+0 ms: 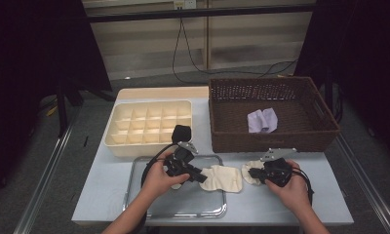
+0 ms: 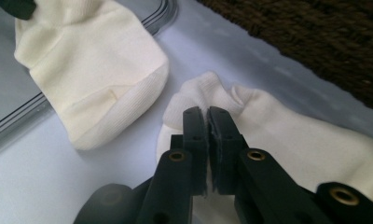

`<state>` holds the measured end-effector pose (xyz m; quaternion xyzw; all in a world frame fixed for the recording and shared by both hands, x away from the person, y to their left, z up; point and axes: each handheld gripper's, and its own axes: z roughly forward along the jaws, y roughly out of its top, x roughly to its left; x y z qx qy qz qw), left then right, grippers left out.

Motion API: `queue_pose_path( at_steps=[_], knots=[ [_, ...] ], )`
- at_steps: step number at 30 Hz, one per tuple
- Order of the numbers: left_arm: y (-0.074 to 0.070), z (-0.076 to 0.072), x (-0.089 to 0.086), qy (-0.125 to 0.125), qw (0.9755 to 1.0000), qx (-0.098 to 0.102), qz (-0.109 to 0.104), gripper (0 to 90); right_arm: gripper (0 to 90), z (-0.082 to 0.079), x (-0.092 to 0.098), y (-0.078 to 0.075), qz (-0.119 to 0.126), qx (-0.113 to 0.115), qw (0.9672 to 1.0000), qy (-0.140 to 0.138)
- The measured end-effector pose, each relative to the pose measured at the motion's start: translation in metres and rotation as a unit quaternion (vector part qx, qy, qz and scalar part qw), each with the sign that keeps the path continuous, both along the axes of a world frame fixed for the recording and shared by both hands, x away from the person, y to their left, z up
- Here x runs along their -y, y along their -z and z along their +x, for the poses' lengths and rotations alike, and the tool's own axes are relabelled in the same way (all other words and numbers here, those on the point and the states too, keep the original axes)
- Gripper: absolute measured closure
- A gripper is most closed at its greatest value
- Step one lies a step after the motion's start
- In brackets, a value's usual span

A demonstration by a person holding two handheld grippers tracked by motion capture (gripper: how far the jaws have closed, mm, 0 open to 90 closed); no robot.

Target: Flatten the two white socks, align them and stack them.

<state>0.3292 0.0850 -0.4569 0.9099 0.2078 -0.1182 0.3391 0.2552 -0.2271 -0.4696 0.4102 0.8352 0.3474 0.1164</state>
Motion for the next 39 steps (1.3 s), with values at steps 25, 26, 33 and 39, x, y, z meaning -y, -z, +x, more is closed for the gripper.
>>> queue_pose_path(
  at_steps=[25,26,33,39],
  knots=[
    [-0.007,-0.008,-0.008,-0.006,0.9983,0.059,-0.005,44.4,87.9,0.002,-0.002,-0.028,0.055,0.021,0.9983,-0.001],
    [-0.006,-0.009,-0.007,-0.003,0.9984,0.055,-0.010,44.4,87.9,0.002,-0.003,-0.029,0.058,0.021,0.9981,-0.002],
    [-0.004,-0.010,-0.001,0.003,0.9982,0.060,-0.002,44.4,87.8,0.003,-0.020,-0.034,0.063,0.020,0.9975,-0.022],
    [-0.006,-0.009,0.000,0.012,0.9978,0.065,-0.003,44.4,87.8,0.003,-0.037,-0.037,0.071,0.019,0.9965,-0.041]
  ],
)
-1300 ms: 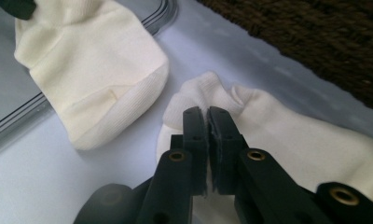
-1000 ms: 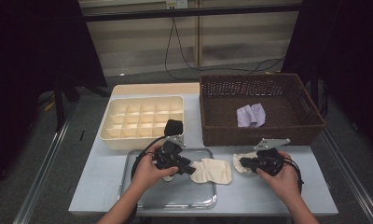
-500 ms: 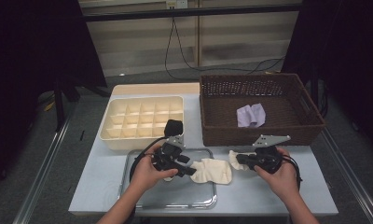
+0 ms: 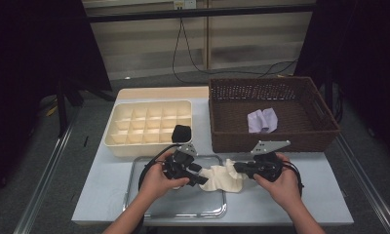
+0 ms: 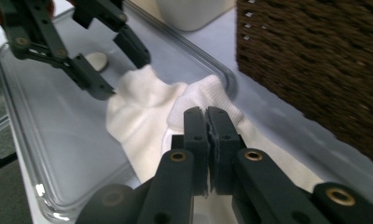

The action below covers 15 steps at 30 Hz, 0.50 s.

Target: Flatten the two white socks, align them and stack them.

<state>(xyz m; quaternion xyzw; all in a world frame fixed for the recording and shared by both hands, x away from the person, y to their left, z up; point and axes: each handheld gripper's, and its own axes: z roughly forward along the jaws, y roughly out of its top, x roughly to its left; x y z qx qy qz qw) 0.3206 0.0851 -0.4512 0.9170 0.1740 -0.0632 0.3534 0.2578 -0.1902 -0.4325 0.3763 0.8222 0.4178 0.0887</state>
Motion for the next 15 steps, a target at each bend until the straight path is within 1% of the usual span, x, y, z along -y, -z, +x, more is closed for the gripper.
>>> queue_pose_path(
  at_steps=[1,2,4,5,6,7,8,9,10,11,12,13,15],
  knots=[
    [-0.001,0.001,0.000,0.004,1.0000,0.003,0.003,44.5,87.8,0.000,-0.003,0.000,0.001,-0.001,1.0000,-0.004],
    [-0.001,0.001,0.000,0.000,1.0000,0.005,0.004,44.5,87.8,0.000,-0.009,0.000,-0.002,0.001,0.9999,-0.012],
    [-0.001,0.001,-0.001,0.000,1.0000,0.003,0.002,44.5,87.8,0.000,-0.012,0.000,-0.003,0.000,0.9999,-0.013],
    [-0.002,0.000,-0.001,-0.005,1.0000,0.003,0.000,44.5,87.8,0.000,-0.016,0.000,-0.002,0.000,0.9998,-0.019],
    [-0.003,0.000,-0.001,-0.005,0.9999,0.008,0.007,44.5,87.8,0.000,-0.018,0.001,-0.001,0.001,0.9998,-0.021],
    [-0.003,0.001,-0.002,-0.003,0.9999,0.011,0.007,44.5,87.7,0.000,-0.022,0.002,0.000,-0.002,0.9997,-0.025],
    [-0.003,0.000,-0.001,-0.005,1.0000,0.004,-0.003,44.8,87.4,0.001,-0.026,0.003,-0.005,-0.002,0.9996,-0.026],
    [-0.004,0.000,-0.001,-0.003,1.0000,0.008,0.001,44.8,87.4,0.001,-0.026,0.003,-0.005,-0.002,0.9996,-0.026],
    [-0.005,0.000,0.000,0.000,1.0000,0.007,0.001,45.4,82.7,0.002,-0.028,0.005,0.000,-0.006,0.9996,-0.026],
    [-0.006,0.000,0.001,0.004,1.0000,0.008,0.002,45.6,80.1,0.003,-0.028,0.006,-0.002,-0.010,0.9995,-0.030],
    [-0.007,-0.001,0.004,0.001,1.0000,0.007,-0.005,45.6,76.4,0.002,-0.027,0.006,-0.003,-0.008,0.9996,-0.027],
    [-0.007,0.000,0.005,0.007,0.9999,0.007,-0.006,45.6,74.7,0.002,-0.025,0.005,-0.005,-0.005,0.9998,-0.021],
    [-0.008,0.000,0.007,0.007,0.9999,0.005,-0.009,45.8,73.7,0.001,-0.022,0.004,-0.010,-0.005,0.9998,-0.019]
  ],
)
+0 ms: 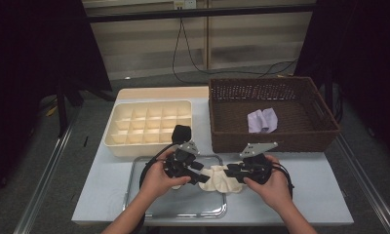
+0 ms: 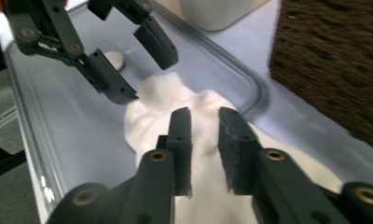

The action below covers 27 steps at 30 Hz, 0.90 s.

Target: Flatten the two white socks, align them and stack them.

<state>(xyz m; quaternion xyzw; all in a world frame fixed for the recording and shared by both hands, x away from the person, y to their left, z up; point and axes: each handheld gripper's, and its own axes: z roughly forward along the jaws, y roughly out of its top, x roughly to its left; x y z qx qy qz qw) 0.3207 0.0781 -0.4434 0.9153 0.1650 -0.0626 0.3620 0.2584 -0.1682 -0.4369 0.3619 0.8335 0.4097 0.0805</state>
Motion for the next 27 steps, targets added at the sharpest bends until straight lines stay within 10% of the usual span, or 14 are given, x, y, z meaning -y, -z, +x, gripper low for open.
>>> queue_pose_path(
  at_steps=[12,27],
  knots=[
    [0.005,-0.008,0.028,0.043,0.9990,0.002,0.013,49.7,71.4,-0.006,0.047,0.024,-0.049,-0.020,0.9955,0.079],
    [0.015,-0.015,0.044,0.049,0.9966,0.027,0.060,69.6,90.0,-0.006,0.048,0.035,-0.075,-0.023,0.9939,0.077]
  ],
)
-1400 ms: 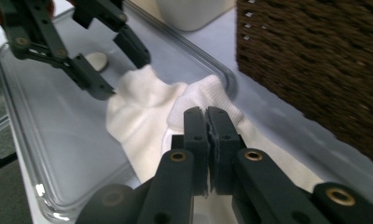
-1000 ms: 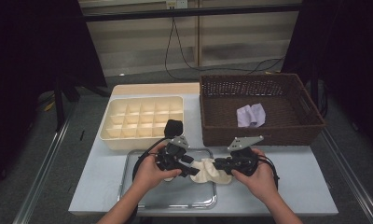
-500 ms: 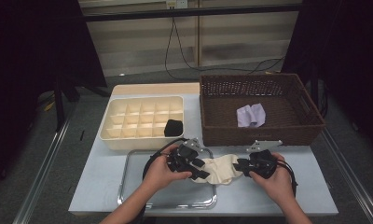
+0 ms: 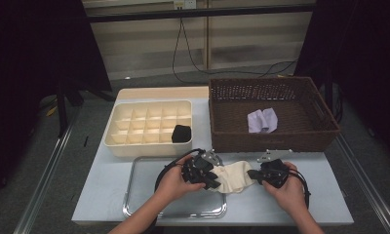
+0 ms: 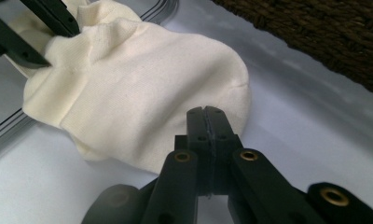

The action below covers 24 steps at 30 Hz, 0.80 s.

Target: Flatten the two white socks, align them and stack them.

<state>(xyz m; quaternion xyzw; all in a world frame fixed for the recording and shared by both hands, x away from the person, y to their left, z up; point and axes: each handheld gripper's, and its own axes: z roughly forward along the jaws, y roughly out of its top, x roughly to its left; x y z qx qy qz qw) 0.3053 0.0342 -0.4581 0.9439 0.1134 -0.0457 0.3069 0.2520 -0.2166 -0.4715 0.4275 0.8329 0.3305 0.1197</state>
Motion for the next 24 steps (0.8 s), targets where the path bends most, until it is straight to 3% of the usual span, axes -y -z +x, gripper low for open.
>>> queue_pose_path(
  at_steps=[6,14,19,24],
  knots=[
    [-0.004,0.001,0.000,-0.005,1.0000,-0.006,0.006,76.8,90.0,0.000,0.000,-0.001,0.005,-0.002,1.0000,-0.001],
    [-0.025,0.009,-0.017,-0.010,0.9991,-0.025,-0.033,76.8,90.0,-0.004,0.001,-0.013,0.018,0.009,0.9998,-0.003],
    [-0.029,0.013,-0.029,-0.016,0.9992,-0.019,-0.031,77.0,90.0,-0.006,-0.004,-0.020,0.030,0.024,0.9992,-0.011],
    [-0.031,0.015,-0.038,-0.031,0.9982,-0.022,-0.046,77.2,90.0,-0.008,-0.009,-0.027,0.035,0.035,0.9985,-0.022]
  ],
)
